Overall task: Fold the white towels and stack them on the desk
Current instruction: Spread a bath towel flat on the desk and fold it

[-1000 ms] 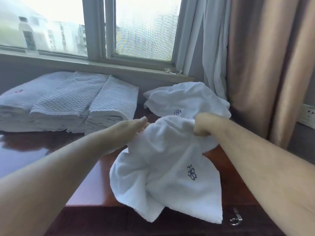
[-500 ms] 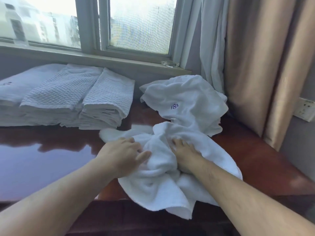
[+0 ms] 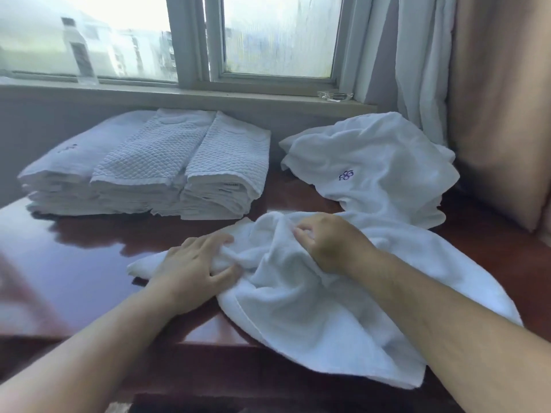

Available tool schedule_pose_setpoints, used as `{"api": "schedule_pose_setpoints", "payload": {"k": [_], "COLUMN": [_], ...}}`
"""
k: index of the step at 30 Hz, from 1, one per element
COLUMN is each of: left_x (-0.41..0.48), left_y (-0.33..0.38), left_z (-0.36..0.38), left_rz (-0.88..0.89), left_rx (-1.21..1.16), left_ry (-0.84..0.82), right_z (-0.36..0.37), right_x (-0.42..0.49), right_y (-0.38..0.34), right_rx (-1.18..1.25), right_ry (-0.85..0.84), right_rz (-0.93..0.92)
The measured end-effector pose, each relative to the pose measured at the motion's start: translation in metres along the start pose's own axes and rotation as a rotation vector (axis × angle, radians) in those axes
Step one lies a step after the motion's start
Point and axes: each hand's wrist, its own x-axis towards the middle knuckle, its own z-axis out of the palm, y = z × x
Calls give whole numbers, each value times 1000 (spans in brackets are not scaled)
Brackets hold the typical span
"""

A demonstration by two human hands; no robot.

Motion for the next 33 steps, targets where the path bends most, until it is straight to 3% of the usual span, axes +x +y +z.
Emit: {"api": "schedule_pose_setpoints", "payload": {"k": [4, 9, 11, 14, 16, 18, 21, 23, 26, 29, 31, 33], "left_x": [8, 8, 7, 12, 19, 27, 32, 36, 35, 25, 20, 17], "left_y": [-2, -11, -12, -11, -11, -15, -11, -10, -9, -12, -15, -18], "left_z": [3, 2, 0, -18, -35, -46, -60, -61, -46, -29, -22, -19], "left_rz": [-87, -111, -69, -59, -119, -64, -6, -62, -18, 188, 227, 194], "left_rx": [-92, -243, -303, -320, -132, 205, 353, 361, 169, -6, -29, -44], "left_ry": [183, 387, 280, -9, -83, 176, 712, 817, 707, 335, 118, 28], "right_z": [29, 52, 53, 57, 59, 63, 69, 72, 68, 51, 43, 45], "right_x": [19, 52, 65, 75, 77, 76, 77, 77, 74, 76, 84, 90], "right_y": [1, 29, 34, 41, 43, 44, 44, 43, 39, 22, 6, -10], "right_rx": [108, 42, 71, 122, 133, 118, 116, 129, 167, 304, 368, 289], "right_ry": [-105, 24, 28, 5, -64, -95, -25, 17, -50, -293, -382, -391], "right_rz": [-53, -93, -137, -256, -392, -574, -691, -654, -517, -173, 65, 112]}}
